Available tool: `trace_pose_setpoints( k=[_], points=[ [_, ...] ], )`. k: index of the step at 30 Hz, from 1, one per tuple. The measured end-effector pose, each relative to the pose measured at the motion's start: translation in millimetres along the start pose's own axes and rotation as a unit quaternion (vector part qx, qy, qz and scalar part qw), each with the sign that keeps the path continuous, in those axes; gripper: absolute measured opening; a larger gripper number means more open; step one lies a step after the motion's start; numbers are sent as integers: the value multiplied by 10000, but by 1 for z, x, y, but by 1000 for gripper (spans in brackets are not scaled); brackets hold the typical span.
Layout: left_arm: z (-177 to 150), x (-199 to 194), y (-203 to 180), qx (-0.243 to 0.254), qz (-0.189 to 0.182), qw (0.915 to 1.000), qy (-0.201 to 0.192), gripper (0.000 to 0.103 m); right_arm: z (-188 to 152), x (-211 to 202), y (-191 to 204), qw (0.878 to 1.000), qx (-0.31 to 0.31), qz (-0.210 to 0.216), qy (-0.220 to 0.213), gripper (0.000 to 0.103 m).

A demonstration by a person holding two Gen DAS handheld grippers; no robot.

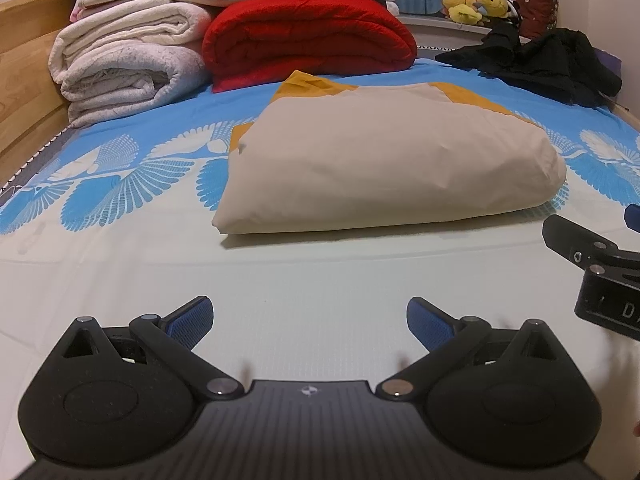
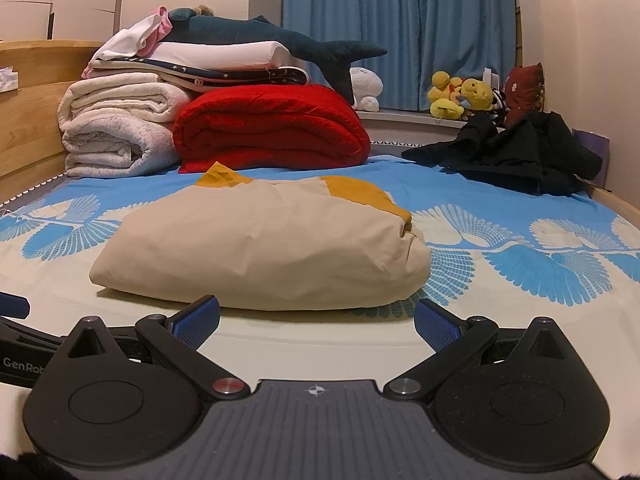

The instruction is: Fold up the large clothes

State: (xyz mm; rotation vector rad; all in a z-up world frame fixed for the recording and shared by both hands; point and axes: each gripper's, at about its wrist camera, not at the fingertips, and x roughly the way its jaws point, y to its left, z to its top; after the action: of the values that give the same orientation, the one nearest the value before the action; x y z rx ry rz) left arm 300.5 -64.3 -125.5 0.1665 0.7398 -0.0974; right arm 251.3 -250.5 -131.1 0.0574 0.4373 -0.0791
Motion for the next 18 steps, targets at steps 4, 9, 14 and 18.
trace_pose_setpoints(
  k=[4,9,14,18],
  points=[
    [0,0,0,0,3,10000,-4,103,0,0,0,10000,0,-3,0,102],
    [0,0,0,16,11,10000,-12,103,0,0,1,10000,1,-5,-1,102],
    [-1,0,1,15,13,10000,-8,103,0,0,1,10000,4,-3,0,102],
    [-1,0,1,23,16,10000,8,103,0,0,1,10000,3,-5,-4,102]
  ],
)
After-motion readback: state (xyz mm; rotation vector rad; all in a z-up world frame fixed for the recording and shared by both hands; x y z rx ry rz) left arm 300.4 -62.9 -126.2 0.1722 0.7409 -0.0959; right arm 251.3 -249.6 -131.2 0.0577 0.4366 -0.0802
